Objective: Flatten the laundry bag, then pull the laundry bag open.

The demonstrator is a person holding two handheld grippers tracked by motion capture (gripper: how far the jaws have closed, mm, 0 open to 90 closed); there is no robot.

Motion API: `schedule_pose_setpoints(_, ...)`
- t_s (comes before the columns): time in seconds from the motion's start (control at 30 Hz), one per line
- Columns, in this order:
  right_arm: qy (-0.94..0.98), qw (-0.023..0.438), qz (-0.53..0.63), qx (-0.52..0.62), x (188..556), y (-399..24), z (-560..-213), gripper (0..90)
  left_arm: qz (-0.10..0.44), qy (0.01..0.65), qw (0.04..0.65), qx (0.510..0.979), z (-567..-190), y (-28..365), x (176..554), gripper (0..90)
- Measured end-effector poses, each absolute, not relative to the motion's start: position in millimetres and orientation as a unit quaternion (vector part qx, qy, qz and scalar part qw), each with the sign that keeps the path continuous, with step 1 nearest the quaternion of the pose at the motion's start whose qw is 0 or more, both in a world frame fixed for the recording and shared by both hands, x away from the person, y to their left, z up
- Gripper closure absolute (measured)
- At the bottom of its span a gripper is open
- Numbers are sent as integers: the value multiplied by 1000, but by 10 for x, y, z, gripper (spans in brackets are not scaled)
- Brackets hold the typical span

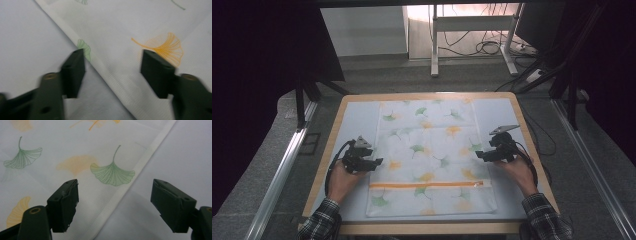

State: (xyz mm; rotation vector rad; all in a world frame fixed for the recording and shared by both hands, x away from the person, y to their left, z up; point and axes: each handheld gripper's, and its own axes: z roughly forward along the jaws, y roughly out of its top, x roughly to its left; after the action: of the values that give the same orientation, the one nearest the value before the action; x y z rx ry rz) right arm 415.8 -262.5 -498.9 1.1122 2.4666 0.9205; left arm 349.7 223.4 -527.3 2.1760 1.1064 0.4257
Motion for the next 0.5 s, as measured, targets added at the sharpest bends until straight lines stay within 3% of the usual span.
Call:
schedule_pose_setpoints(0.07, 854, 142, 323, 382, 4135, -2640, -4990, 196, 162, 421, 335, 827, -5290, 2258, 3494, 198)
schedule_pose_setpoints(0.13, 853, 140, 325, 384, 4099, -2655, -4992, 176, 156, 422, 345, 824, -5299, 2284, 3495, 153)
schedule_pose_setpoints(0.5, 857, 130, 336, 368, 3907, -2704, -5002, 66, 178, 419, 373, 809, -5257, 2274, 3457, 6)
